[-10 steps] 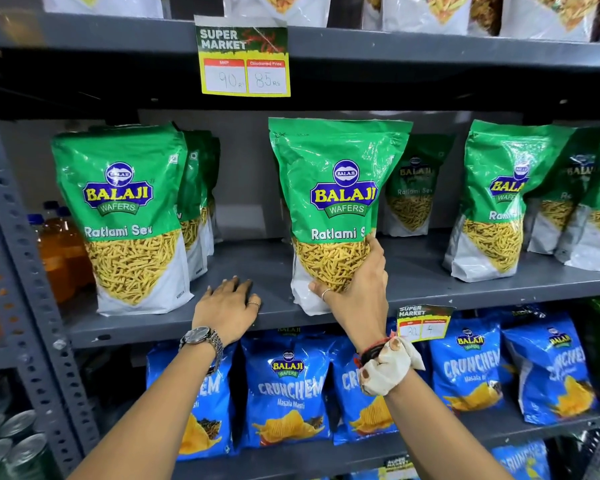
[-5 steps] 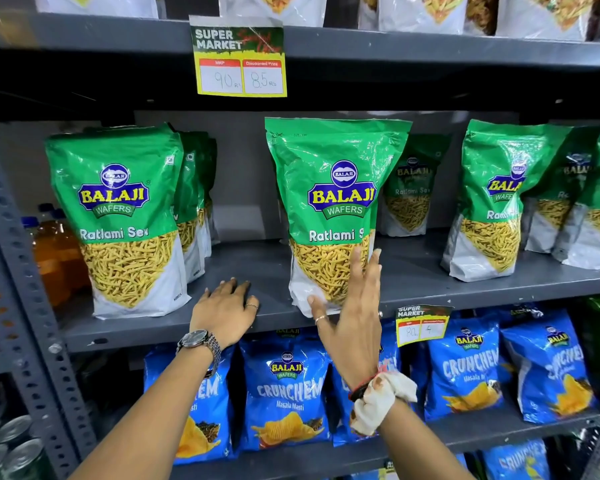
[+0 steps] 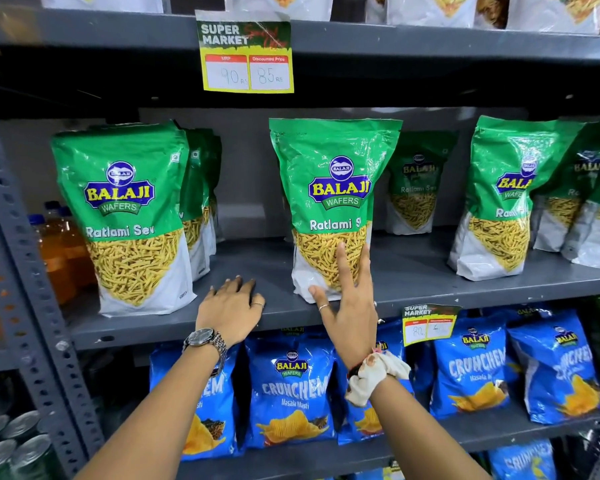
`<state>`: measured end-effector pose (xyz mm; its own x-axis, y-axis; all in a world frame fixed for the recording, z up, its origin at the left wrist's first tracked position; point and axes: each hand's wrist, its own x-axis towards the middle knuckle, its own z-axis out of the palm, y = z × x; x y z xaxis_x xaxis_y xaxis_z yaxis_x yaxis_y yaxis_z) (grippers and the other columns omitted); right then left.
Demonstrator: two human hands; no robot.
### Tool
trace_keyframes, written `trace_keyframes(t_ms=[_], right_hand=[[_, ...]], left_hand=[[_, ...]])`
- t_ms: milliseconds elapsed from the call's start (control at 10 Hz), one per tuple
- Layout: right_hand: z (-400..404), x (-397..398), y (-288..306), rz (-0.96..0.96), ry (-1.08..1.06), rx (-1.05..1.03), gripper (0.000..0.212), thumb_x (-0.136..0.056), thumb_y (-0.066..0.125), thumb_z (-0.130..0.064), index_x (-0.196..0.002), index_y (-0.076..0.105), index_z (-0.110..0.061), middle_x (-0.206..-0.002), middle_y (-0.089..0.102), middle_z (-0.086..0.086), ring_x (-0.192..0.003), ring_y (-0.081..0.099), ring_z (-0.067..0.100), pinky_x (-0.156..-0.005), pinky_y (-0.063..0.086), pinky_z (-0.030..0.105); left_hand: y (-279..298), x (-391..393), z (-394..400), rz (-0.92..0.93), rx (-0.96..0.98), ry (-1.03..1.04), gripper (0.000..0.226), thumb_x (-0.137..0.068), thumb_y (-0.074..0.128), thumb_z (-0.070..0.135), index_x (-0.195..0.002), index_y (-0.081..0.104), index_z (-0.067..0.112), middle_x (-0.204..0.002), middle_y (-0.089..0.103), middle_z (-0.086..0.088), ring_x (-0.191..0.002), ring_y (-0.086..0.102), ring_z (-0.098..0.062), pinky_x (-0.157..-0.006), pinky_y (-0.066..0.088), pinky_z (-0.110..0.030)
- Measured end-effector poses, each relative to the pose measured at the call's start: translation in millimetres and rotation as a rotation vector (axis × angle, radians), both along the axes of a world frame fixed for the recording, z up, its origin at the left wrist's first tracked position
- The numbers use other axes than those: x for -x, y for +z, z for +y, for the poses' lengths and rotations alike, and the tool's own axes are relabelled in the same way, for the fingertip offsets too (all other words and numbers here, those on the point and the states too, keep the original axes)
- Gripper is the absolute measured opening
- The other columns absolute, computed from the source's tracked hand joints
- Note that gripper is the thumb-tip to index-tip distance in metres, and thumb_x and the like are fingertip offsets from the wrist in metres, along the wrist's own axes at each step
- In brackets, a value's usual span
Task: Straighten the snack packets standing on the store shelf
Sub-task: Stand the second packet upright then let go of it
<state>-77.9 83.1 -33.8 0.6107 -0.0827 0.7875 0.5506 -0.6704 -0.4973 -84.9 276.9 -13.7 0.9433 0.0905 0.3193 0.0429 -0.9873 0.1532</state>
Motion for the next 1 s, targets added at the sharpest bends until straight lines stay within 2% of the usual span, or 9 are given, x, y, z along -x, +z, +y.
trace_keyframes(t_ms=[200,300,400,600,700,800,900,1000], right_hand=[[3.3,-9.2,1.8,-0.015,0.052,-0.053,0.074,-0.087,0.061,-0.042,-0.147,0.018,-0.041,-0.160,0.009,0.009,-0.145,0.023,0.030,-0.095,0.051,0.054],[3.9,-12.6,3.3,-0.023,0.060,-0.071,0.075,-0.085,0.065,-0.038,-0.146,0.021,-0.039,-0.158,0.014,0.010,-0.143,0.025,0.031,-0.101,0.046,0.052],[4.8,-14.4,3.8,-0.034,0.045,-0.068,0.075,-0.084,0.067,-0.038,-0.145,0.023,-0.039,-0.157,0.016,0.011,-0.139,0.031,0.033,-0.101,0.047,0.051],[6.5,-15.8,1.5,-0.025,-0.018,-0.058,0.074,-0.084,0.065,-0.043,-0.145,0.022,-0.041,-0.156,0.019,0.011,-0.136,0.034,0.035,-0.088,0.054,0.052],[7.9,-16.3,0.5,-0.030,-0.045,-0.045,0.075,-0.084,0.066,-0.043,-0.145,0.022,-0.041,-0.155,0.020,0.013,-0.135,0.036,0.036,-0.086,0.055,0.052],[5.8,-15.9,1.3,-0.018,-0.028,-0.021,0.076,-0.084,0.065,-0.044,-0.145,0.021,-0.042,-0.156,0.019,0.012,-0.137,0.034,0.035,-0.090,0.053,0.053],[-2.2,-12.0,3.1,-0.042,0.037,-0.042,0.073,-0.086,0.062,-0.046,-0.146,0.021,-0.040,-0.157,0.017,0.012,-0.143,0.025,0.030,-0.101,0.047,0.050],[-13.0,8.8,28.7,-0.143,0.117,-0.216,0.061,-0.089,0.057,-0.042,-0.143,0.033,-0.026,-0.155,0.025,0.011,-0.144,0.025,0.022,-0.111,0.036,0.050]], left_hand=[[-1.6,-0.6,0.5,0.001,0.002,0.001,0.052,-0.095,0.026,0.038,-0.143,0.035,0.022,-0.155,0.031,-0.007,-0.143,0.027,-0.023,-0.119,0.018,-0.042],[-2.0,-2.0,1.1,-0.003,0.001,-0.003,0.051,-0.095,0.026,0.038,-0.143,0.035,0.022,-0.155,0.031,-0.007,-0.143,0.027,-0.023,-0.119,0.018,-0.042],[-2.3,-2.1,1.6,-0.002,0.005,-0.002,0.051,-0.095,0.026,0.038,-0.143,0.035,0.023,-0.155,0.032,-0.007,-0.143,0.027,-0.023,-0.119,0.018,-0.043],[-1.0,-0.9,0.5,-0.002,0.008,-0.004,0.051,-0.095,0.026,0.038,-0.143,0.035,0.022,-0.155,0.031,-0.007,-0.144,0.026,-0.023,-0.119,0.017,-0.043],[-1.8,-1.3,0.4,-0.004,0.009,-0.003,0.051,-0.095,0.026,0.038,-0.143,0.035,0.022,-0.155,0.031,-0.007,-0.144,0.026,-0.023,-0.119,0.017,-0.043],[-1.6,0.2,0.3,0.009,0.019,0.001,0.051,-0.095,0.026,0.038,-0.143,0.035,0.022,-0.155,0.031,-0.008,-0.144,0.025,-0.023,-0.120,0.017,-0.043],[-0.8,1.7,-1.2,-0.023,0.028,-0.007,0.054,-0.092,0.024,0.039,-0.142,0.037,0.021,-0.155,0.031,-0.008,-0.143,0.028,-0.024,-0.119,0.018,-0.043],[-1.3,5.2,-1.5,-0.101,0.040,-0.016,0.054,-0.093,0.032,0.033,-0.144,0.031,0.016,-0.158,0.020,-0.011,-0.146,0.020,-0.024,-0.120,0.015,-0.044]])
